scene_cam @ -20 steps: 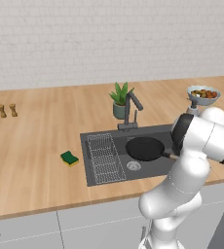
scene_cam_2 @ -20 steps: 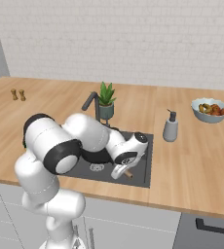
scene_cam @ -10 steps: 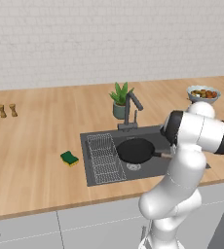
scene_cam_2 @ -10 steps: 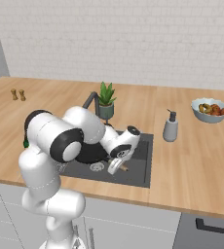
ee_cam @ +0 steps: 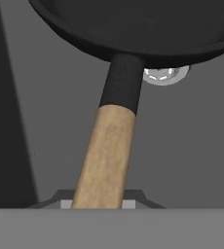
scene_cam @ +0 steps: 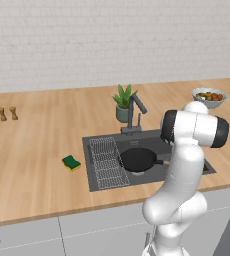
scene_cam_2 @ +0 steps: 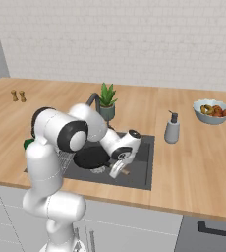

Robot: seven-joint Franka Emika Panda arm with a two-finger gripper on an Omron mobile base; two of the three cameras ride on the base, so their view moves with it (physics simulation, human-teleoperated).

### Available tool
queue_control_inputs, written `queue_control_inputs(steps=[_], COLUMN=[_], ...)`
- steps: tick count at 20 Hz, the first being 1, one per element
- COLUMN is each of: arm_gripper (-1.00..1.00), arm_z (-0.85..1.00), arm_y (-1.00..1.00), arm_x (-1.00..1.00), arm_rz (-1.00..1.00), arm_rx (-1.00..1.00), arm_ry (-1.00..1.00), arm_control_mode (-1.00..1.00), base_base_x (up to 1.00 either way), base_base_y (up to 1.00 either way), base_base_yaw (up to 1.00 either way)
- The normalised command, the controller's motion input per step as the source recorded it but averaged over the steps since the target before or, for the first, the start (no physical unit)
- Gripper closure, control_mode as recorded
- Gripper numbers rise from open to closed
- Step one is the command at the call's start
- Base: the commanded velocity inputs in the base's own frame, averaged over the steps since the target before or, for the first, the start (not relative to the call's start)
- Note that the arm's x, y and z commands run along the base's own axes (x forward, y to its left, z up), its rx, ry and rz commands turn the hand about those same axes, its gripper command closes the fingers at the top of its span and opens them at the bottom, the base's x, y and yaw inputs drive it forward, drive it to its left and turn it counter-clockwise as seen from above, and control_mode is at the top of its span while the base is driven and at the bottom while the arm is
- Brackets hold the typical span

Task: Pick the pan and sponge and place them into the sink. Then turn on the water.

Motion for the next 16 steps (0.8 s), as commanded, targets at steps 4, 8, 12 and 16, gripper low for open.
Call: queue_control_inputs(steps=[4, 8, 12, 16], arm_gripper=[1.0, 1.0, 1.0, 1.0], arm_z=[-0.53, -0.36, -0.16, -0.01], arm_y=[0.0, 0.0, 0.0, -0.06], arm_x=[0.0, 0.08, 0.23, 0.31], arm_rz=[0.0, 0.0, 0.0, 0.0], arm_rx=[-0.03, -0.02, 0.0, 0.0], arm_ry=[0.0, -0.01, -0.01, 0.0], arm_control_mode=[-1.0, -1.0, -1.0, -1.0], base_base_x=[0.0, 0.0, 0.0, 0.0], base_base_y=[0.0, 0.0, 0.0, 0.0], base_base_yaw=[0.0, 0.0, 0.0, 0.0])
